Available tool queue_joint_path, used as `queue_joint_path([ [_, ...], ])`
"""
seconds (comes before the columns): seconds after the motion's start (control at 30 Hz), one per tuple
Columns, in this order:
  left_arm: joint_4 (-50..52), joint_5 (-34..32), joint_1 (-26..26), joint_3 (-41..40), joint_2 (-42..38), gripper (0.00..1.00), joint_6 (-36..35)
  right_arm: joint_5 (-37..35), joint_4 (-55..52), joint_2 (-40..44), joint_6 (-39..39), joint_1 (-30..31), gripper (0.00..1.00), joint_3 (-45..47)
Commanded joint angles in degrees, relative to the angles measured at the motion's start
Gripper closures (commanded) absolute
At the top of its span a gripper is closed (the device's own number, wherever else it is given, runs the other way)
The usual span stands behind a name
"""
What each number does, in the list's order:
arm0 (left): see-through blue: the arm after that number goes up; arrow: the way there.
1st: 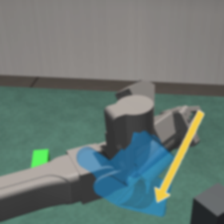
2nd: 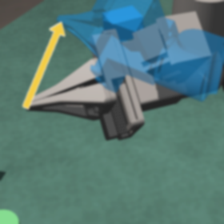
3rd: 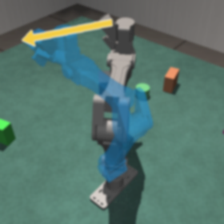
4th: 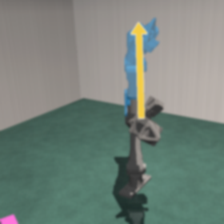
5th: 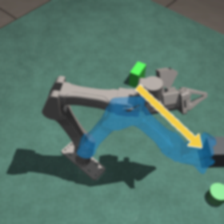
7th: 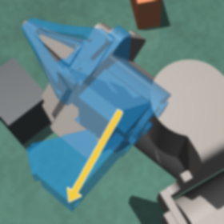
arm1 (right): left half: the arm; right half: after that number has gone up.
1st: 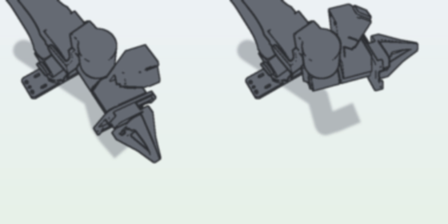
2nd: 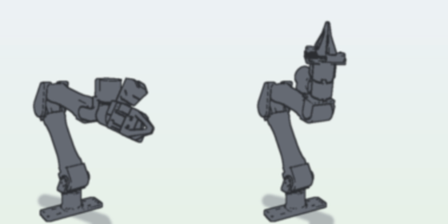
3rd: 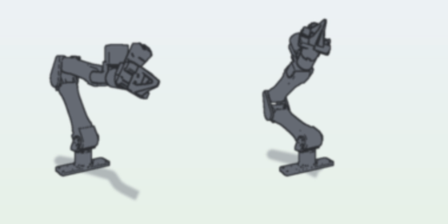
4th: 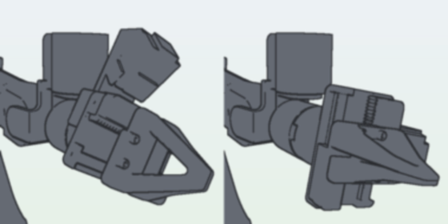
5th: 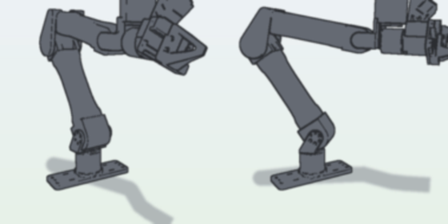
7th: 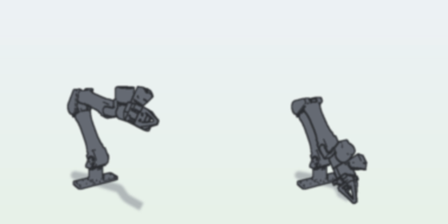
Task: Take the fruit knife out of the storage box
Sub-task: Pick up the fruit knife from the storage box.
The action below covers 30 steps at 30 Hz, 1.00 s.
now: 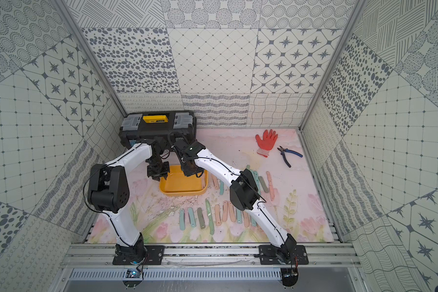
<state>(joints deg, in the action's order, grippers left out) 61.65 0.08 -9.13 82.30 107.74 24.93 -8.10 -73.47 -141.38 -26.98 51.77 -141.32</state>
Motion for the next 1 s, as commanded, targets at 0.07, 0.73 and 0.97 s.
queue_joint_path([
  [0.07, 0.0, 0.63, -0.7, -0.32, -0.74, 0.69, 0.12, -2.82, -4.85, -2.25, -4.32, 0.18, 0.58, -2.12],
  [0.73, 0.51, 0.27, -1.0, -0.22, -0.34, 0.69, 0.21, -2.66, 1.98, 0.08, -10.35, 0.29, 0.55, 10.71],
  [0.97, 0.58, -0.02, -1.3, -0.29, -0.24, 0.69, 0.12, 1.32, 5.55, -1.18, -9.93, 0.18, 0.54, 11.73],
])
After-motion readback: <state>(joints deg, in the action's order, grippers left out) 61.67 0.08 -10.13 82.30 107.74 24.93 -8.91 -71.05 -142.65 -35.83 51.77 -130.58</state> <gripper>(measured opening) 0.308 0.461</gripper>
